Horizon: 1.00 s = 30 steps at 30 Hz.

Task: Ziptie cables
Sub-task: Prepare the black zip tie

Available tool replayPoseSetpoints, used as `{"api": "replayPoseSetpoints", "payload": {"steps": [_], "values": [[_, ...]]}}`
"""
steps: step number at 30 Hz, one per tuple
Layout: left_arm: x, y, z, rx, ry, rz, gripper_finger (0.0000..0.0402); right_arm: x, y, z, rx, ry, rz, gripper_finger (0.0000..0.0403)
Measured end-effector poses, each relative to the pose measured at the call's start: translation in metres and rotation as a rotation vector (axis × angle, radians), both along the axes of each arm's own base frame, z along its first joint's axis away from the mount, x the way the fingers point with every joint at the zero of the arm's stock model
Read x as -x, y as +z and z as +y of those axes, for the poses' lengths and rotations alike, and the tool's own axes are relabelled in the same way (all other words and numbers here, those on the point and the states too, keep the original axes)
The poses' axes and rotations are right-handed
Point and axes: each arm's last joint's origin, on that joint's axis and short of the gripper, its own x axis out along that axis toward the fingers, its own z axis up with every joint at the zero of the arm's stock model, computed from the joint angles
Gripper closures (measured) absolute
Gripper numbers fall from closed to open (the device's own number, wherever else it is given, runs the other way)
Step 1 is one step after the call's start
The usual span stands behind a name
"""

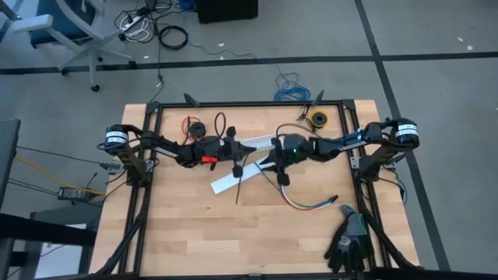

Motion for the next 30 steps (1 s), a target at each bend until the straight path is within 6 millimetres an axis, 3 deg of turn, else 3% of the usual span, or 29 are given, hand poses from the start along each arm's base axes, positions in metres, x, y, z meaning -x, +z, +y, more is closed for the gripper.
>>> {"api": "replayPoseSetpoints", "payload": {"steps": [7,13,19,30], "values": [[0.002,0.001,0.011,0.157,0.02,-0.043,0.0398,-0.014,-0.005,0.038,0.609,0.058,0.0,0.0326],[0.003,0.002,0.017,0.308,0.013,-0.082,0.0398,-0.037,-0.025,0.05,0.992,0.085,0.042,0.0329],[0.003,0.004,0.021,0.422,0.01,-0.124,0.0398,-0.055,-0.049,0.064,1.312,0.232,0.107,0.0329],[0.005,0.005,0.028,0.465,0.035,-0.139,0.0398,-0.065,-0.058,0.084,1.474,0.251,0.005,0.0329]]}}
